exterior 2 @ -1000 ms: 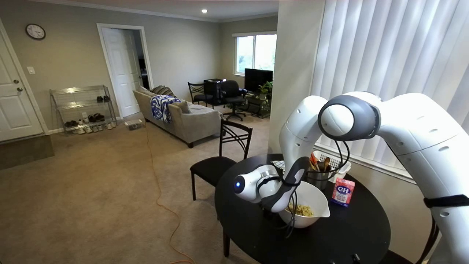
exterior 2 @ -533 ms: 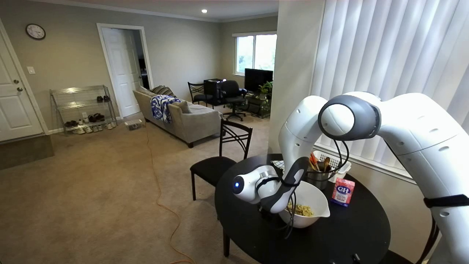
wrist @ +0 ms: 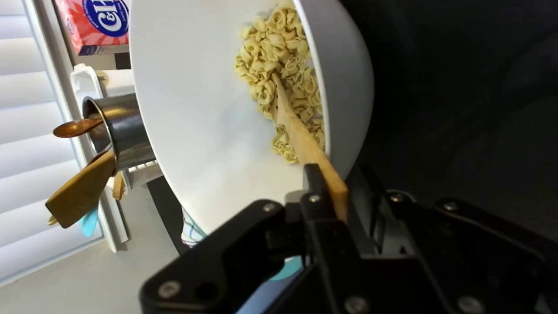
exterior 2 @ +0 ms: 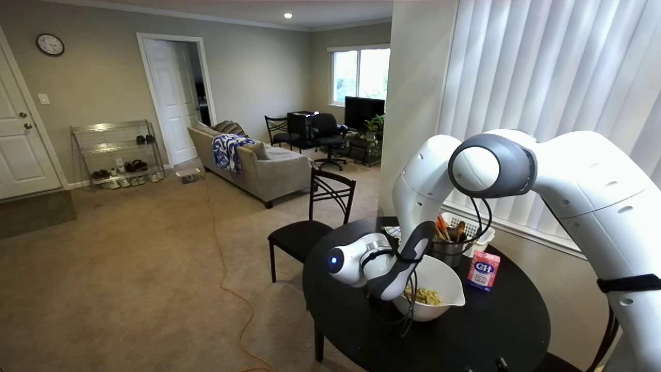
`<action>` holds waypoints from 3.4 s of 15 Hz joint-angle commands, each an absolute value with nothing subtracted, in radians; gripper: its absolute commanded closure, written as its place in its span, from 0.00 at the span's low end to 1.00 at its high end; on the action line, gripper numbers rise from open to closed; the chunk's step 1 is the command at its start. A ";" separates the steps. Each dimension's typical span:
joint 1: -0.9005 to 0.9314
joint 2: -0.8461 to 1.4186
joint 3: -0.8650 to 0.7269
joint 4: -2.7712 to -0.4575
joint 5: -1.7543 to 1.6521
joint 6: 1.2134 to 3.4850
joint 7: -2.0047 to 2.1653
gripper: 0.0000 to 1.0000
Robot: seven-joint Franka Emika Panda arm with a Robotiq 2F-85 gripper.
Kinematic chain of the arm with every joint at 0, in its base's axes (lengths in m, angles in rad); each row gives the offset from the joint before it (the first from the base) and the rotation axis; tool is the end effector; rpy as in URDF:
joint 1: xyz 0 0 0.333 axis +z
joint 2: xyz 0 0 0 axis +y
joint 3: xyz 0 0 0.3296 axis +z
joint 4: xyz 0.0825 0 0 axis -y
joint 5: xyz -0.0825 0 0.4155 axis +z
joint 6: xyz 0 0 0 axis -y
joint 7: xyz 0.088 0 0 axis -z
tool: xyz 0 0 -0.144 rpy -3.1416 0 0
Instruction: Use the wooden spoon to stir the white bowl.
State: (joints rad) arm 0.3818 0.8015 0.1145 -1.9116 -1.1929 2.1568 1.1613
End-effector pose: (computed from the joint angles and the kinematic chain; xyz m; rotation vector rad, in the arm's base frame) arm 0.5392 0.2240 0.0069 2.3251 0.3357 0.2498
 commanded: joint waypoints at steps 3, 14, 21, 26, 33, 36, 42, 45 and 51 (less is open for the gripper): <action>0.356 0.763 0.125 -1.941 -1.216 2.169 1.134 0.93; 0.110 0.525 0.107 -2.144 -1.082 2.501 1.120 0.94; 0.025 0.484 0.054 -2.198 -0.823 2.732 1.006 0.94; 0.062 0.459 -0.002 -2.225 -0.734 2.764 0.922 0.94; 0.059 0.394 -0.006 -2.269 -0.502 2.702 0.673 0.94; 0.104 0.331 -0.042 -2.295 -0.428 2.659 0.615 0.94; 0.157 0.313 -0.079 -2.282 -0.432 2.612 0.637 0.94; 0.167 0.305 -0.084 -2.283 -0.435 2.605 0.639 0.88; 0.165 0.318 -0.081 -2.274 -0.416 2.598 0.633 0.94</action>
State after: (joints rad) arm 0.1499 0.3153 -0.0718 -2.2811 -0.4455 2.6061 0.6477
